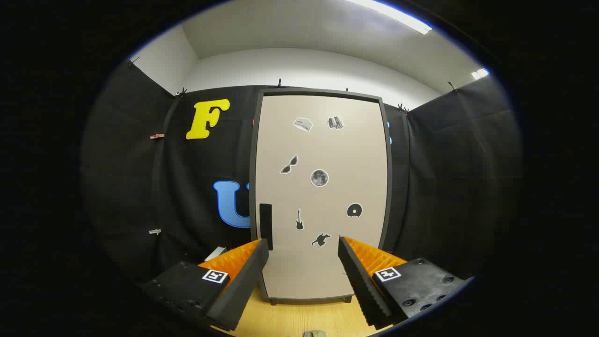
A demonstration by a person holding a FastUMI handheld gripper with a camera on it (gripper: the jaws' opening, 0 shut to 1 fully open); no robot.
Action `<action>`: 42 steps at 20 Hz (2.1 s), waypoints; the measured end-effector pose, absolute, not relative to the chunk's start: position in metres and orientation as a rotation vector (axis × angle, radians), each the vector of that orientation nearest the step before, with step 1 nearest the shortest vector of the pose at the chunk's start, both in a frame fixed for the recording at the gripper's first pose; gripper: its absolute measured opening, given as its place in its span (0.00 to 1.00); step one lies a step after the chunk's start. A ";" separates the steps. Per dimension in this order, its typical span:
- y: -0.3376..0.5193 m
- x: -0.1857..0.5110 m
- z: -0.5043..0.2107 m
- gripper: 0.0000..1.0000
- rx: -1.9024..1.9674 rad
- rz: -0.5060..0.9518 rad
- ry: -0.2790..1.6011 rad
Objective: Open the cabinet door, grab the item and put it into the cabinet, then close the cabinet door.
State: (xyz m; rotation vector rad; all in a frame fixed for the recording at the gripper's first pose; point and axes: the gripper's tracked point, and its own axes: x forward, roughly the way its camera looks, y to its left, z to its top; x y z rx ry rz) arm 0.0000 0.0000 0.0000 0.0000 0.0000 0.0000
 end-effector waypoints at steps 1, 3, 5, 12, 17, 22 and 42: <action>0.000 -0.001 0.000 0.97 0.004 0.003 0.001; -0.001 0.000 0.000 0.97 0.008 0.001 0.001; -0.001 -0.001 0.001 0.97 0.005 -0.002 -0.001; -0.002 0.003 -0.001 0.97 0.014 -0.004 0.002; -0.001 0.008 -0.006 0.97 0.011 0.001 0.011; 0.009 0.022 -0.015 0.97 0.022 0.006 0.034; 0.083 0.160 -0.057 0.98 0.038 0.029 0.045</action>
